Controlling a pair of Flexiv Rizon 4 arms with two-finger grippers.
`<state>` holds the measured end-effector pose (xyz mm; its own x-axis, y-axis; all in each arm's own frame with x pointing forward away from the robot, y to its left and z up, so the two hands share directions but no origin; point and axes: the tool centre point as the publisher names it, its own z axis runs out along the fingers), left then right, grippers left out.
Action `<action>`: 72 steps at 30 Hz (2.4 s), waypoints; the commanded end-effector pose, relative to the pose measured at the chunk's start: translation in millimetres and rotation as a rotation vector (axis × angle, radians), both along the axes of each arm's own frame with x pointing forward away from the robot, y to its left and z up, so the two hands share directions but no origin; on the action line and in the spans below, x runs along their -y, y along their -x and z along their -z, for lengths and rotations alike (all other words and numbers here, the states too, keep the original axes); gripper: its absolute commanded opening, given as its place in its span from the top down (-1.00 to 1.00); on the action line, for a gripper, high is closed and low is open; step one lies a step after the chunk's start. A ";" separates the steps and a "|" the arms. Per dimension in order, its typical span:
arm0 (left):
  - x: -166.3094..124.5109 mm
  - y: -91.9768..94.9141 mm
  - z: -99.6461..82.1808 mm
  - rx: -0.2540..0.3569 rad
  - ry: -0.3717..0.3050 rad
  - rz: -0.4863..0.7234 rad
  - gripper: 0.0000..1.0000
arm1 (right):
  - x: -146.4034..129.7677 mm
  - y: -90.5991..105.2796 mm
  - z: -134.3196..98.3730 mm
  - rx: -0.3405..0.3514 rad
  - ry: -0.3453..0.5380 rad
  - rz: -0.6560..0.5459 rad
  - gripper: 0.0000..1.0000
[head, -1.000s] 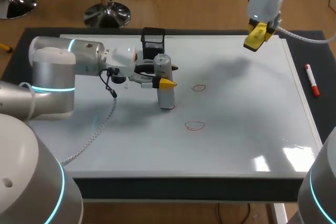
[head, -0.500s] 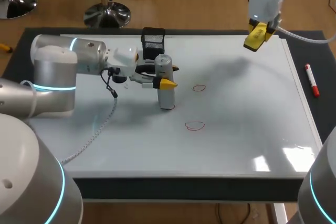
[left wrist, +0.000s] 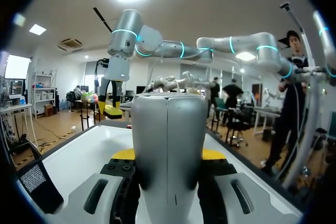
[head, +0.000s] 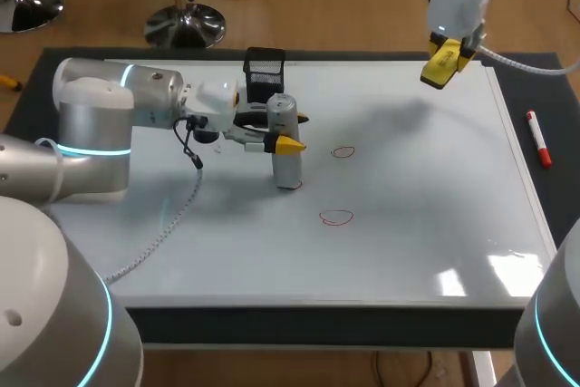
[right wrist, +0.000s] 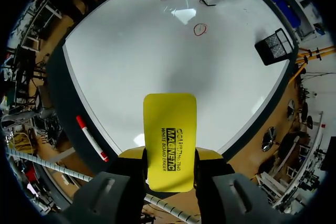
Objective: Pick up the inspection probe, press it on each red-marked spot on the whiteboard one by one, put down the probe, pick up the eraser, and wipe off all the red marks.
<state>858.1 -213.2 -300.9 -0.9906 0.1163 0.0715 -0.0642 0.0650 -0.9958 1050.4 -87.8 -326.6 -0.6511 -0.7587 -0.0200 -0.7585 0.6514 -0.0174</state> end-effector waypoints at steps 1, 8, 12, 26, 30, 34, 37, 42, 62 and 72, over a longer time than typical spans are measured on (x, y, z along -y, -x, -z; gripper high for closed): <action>1.3 -0.7 3.6 -0.003 -0.002 -0.002 1.00 | 0.7 0.1 -1.3 -0.001 0.003 -0.002 1.00; 3.2 -2.9 -12.5 0.021 0.013 -0.014 1.00 | 0.7 0.1 -1.3 -0.001 0.003 -0.002 1.00; 2.7 -8.4 -26.1 0.047 0.015 -0.013 1.00 | 0.7 0.1 -1.3 -0.001 0.003 -0.002 1.00; -44.6 -44.8 -54.8 0.125 -0.038 -0.135 1.00 | 0.7 0.1 -1.3 -0.001 0.003 -0.002 1.00; -68.2 -61.8 -60.8 0.140 -0.062 -0.196 1.00 | 0.7 0.1 -1.3 -0.001 0.003 -0.002 1.00; -90.5 -77.4 -65.3 0.155 -0.074 -0.250 1.00 | 0.7 0.1 -1.3 -0.001 0.003 -0.002 1.00; -103.8 -88.2 -67.1 0.164 -0.077 -0.276 1.00 | 0.7 0.1 -1.3 -0.001 0.003 -0.002 1.00; -121.0 -103.0 -67.3 0.171 -0.085 -0.325 1.00 | 0.7 0.1 -1.3 -0.001 0.003 -0.002 1.00; -174.1 -152.0 -45.3 0.141 -0.108 -0.453 1.00 | 0.7 0.1 -1.3 -0.001 0.003 -0.002 1.00; -172.3 -155.6 -43.8 0.132 -0.099 -0.455 1.00 | 0.7 0.1 -1.3 -0.001 0.003 -0.002 1.00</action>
<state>1011.7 -40.6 -257.4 -0.9399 -0.3343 -0.0699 0.0181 0.1557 -0.9876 1050.4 -87.8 -326.7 -0.6511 -0.7587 -0.0201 -0.7585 0.6514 -0.0173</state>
